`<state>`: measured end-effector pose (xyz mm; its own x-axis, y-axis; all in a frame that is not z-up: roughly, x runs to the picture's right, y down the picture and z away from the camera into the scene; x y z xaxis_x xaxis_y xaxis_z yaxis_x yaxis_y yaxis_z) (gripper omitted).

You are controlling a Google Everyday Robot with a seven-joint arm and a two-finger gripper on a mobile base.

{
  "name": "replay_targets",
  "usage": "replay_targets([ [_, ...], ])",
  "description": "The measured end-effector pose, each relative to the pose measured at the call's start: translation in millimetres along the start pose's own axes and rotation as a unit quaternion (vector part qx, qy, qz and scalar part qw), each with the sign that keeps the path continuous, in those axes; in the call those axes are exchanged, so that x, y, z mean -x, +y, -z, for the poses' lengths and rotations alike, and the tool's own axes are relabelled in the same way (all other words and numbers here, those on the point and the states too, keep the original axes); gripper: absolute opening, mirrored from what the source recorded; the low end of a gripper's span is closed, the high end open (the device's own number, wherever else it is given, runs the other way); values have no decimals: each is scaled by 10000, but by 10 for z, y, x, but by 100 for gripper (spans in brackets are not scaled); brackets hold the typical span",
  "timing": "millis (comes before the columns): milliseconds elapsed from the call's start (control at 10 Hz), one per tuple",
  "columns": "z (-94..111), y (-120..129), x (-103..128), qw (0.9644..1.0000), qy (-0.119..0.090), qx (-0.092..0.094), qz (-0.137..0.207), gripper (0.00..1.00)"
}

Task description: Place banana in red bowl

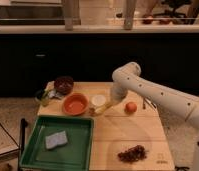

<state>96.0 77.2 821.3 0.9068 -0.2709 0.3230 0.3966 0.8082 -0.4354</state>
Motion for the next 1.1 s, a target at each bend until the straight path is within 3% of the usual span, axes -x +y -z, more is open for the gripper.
replay_targets([
  [400,-15,-222,200,9995,54,-28,306,8],
  [1100,165,-162,184,9996,0,-108,266,8],
])
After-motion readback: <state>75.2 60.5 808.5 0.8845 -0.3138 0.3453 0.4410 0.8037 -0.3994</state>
